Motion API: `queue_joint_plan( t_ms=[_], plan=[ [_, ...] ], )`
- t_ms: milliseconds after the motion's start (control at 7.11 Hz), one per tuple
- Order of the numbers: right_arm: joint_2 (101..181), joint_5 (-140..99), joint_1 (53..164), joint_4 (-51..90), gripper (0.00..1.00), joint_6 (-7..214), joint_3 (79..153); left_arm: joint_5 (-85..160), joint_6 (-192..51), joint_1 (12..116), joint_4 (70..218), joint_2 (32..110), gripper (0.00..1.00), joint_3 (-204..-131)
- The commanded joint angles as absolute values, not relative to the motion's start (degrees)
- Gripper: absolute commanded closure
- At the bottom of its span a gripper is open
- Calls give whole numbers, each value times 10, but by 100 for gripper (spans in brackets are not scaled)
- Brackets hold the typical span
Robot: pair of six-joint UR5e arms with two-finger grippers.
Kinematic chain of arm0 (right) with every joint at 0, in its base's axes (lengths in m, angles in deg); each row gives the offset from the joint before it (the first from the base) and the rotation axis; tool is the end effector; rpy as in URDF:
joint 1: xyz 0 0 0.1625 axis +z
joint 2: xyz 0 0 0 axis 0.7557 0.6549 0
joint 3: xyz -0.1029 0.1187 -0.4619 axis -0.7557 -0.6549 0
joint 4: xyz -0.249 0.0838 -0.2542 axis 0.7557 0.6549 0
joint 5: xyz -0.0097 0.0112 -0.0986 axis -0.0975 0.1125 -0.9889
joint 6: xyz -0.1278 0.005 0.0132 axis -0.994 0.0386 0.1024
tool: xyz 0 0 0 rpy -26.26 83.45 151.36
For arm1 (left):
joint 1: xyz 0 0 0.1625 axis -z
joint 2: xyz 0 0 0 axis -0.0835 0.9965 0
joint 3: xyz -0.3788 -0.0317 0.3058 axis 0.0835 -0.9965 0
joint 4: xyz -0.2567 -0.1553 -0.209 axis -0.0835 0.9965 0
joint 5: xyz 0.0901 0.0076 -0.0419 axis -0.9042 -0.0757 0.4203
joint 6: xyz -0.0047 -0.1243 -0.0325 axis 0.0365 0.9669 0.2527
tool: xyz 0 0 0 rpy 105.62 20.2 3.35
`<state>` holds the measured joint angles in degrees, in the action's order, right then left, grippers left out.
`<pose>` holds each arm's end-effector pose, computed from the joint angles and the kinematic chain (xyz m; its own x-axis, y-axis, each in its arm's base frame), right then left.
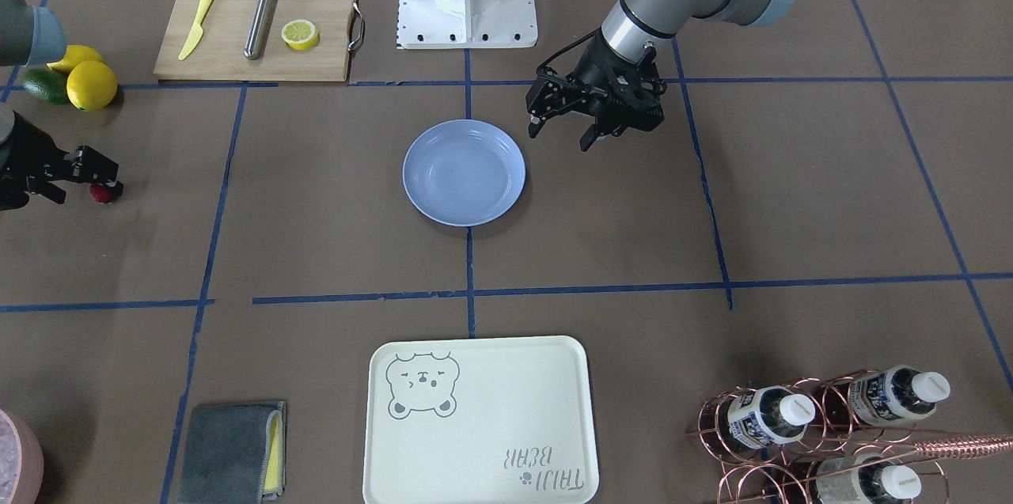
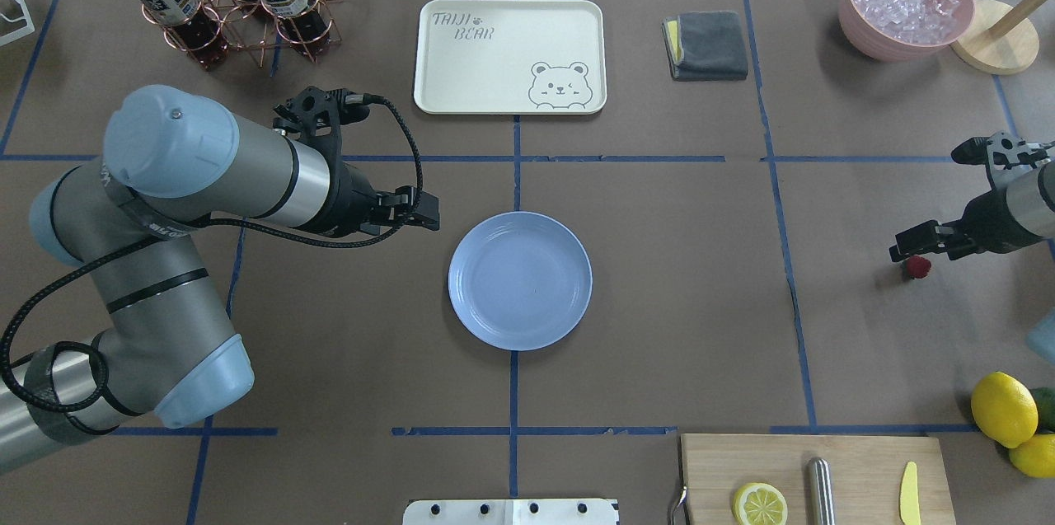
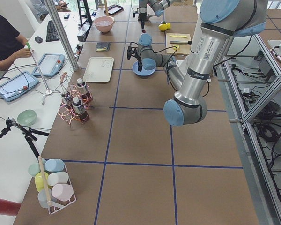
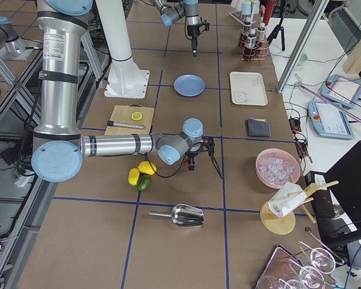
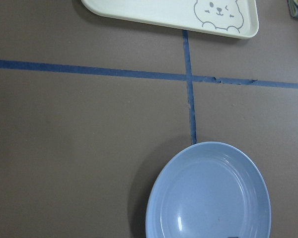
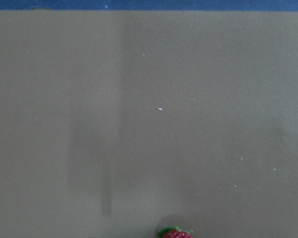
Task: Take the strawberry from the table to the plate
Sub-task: 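Grasp the red strawberry with the right gripper and carry it toward the plate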
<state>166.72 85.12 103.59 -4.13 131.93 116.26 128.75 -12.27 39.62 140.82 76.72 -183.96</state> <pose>-0.2080 -0.3831 0.6858 0.6389 -0.0520 0.7675 0.0301 0.9986 0.0426 0.4518 -0.4166 0.3276 0.3849 0.0631 -0.9208 0.1313 0.9838 0.1223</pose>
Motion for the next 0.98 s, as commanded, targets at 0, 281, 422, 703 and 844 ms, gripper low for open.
queue_joint_plan(
  t_ms=[0, 281, 422, 703, 844],
  plan=[
    [1668, 843, 1023, -40, 2, 1319, 1158, 1288, -127, 402, 1408, 761, 13, -1845],
    [1667, 842, 1023, -40, 34, 1319, 1147, 1288, -127, 402, 1408, 761, 12, -1846],
    [1665, 842, 1023, -40, 72, 1319, 1148, 1288, -126, 402, 1408, 761, 11, -1846],
    [1664, 843, 1023, -40, 100, 1319, 1149, 1288, -126, 402, 1408, 761, 10, -1845],
    [1658, 852, 1023, -40, 100, 1319, 1155, 1288, -127, 402, 1408, 758, 10, -1847]
  ],
)
